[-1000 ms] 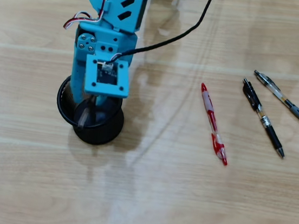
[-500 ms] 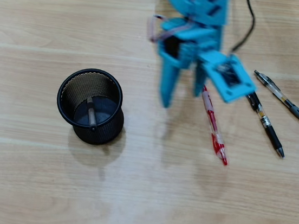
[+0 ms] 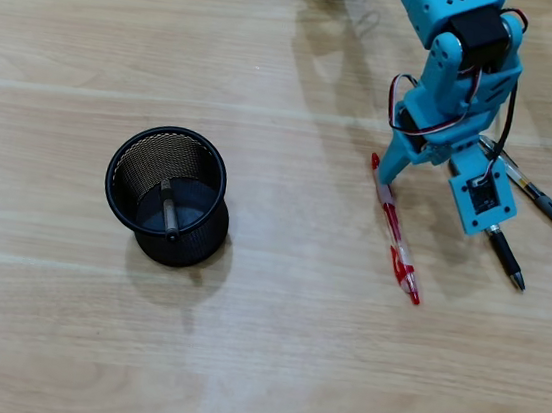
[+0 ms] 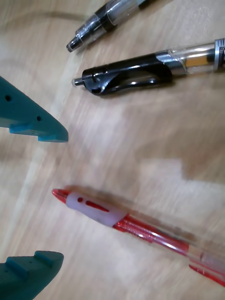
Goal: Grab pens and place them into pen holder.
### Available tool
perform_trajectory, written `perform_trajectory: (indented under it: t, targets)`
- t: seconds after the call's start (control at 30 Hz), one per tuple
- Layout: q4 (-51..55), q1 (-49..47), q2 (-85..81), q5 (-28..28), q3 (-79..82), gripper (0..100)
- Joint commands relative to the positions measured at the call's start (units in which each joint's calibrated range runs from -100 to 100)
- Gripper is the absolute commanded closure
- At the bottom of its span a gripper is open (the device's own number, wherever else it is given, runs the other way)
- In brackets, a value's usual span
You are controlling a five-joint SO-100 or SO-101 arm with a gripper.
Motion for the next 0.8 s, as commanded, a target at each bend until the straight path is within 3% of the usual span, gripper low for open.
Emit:
perform_trajectory:
  t: [0.0,0.3,0.47,0.53,0.77]
  targets:
    - [-1.3,2.2,-0.3,0.2,-2.3,74]
    - [-13.2,3.5,9.7,1.2,-3.0,75]
    - [-13.0,4.7,12.0,-0.8,-3.0,85]
    - [-12.6,5.8,11.8,-2.9,-3.0,98]
    - [-12.6,7.4,-2.1,-1.6,-5.6,98]
